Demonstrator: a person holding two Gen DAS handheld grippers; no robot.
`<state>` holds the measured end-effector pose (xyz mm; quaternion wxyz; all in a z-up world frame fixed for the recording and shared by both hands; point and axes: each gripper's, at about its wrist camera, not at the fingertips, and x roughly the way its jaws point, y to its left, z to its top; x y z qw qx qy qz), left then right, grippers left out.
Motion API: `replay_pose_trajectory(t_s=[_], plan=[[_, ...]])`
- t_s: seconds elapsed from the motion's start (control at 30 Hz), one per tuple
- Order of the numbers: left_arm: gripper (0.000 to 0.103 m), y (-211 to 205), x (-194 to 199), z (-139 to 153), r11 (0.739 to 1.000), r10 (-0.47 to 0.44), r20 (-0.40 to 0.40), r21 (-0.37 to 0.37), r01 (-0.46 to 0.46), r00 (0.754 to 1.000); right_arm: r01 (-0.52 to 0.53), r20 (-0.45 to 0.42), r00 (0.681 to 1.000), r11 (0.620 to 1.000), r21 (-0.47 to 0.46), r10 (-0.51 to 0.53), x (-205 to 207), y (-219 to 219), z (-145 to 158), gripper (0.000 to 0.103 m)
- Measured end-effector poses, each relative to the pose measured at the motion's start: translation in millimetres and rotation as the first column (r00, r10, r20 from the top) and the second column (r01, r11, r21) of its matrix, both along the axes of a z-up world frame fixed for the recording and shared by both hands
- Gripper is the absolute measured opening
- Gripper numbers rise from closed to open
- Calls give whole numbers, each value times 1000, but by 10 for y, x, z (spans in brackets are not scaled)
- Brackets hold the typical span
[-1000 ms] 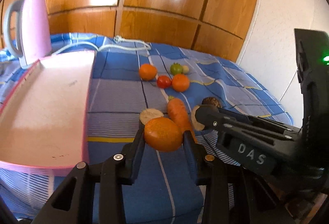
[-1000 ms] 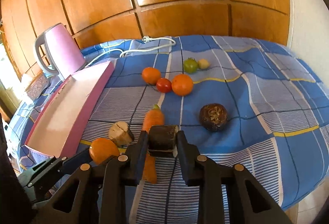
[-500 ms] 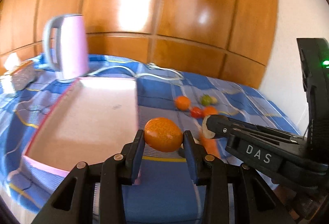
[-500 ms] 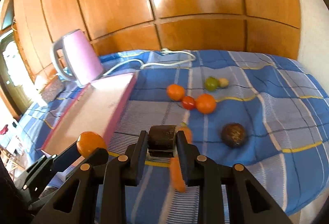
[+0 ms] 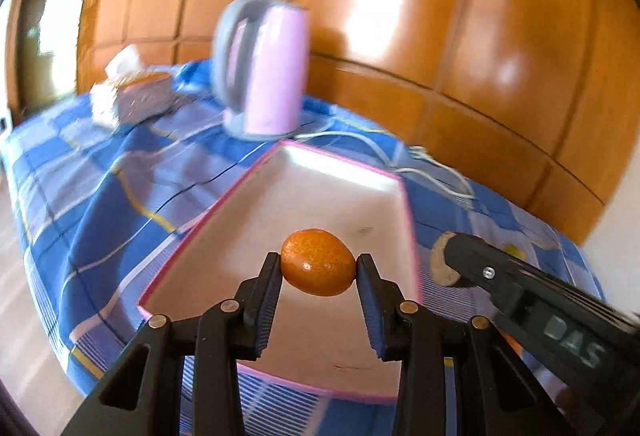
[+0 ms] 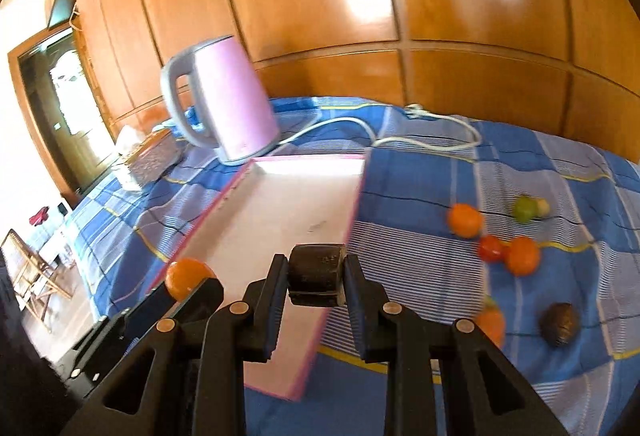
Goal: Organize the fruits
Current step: 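Carry the cube and orange into the pink tray and open both tools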
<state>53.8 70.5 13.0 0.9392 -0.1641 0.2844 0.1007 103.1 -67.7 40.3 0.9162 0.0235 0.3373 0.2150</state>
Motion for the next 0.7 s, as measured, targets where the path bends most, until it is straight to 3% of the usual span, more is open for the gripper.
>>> replay_pose_trajectory(t_s=[0.07, 0.2, 0.37, 0.7], plan=[[41, 97, 17, -68, 999, 37, -27, -34, -38, 999, -43, -21, 999, 999, 8, 43, 39, 110, -26, 30], [60, 176, -23, -90, 996, 77, -3, -47, -77, 997, -43, -39, 998, 999, 6, 43, 57, 179, -72, 41], [60, 118, -28, -93, 998, 62, 1, -28, -62, 998, -2, -58, 998, 1000, 17, 3, 11, 12, -91, 51], [64, -20, -68, -39, 1000, 20, 24, 6, -20, 1000, 108, -62, 992, 991, -78, -113, -161, -567, -212, 52]])
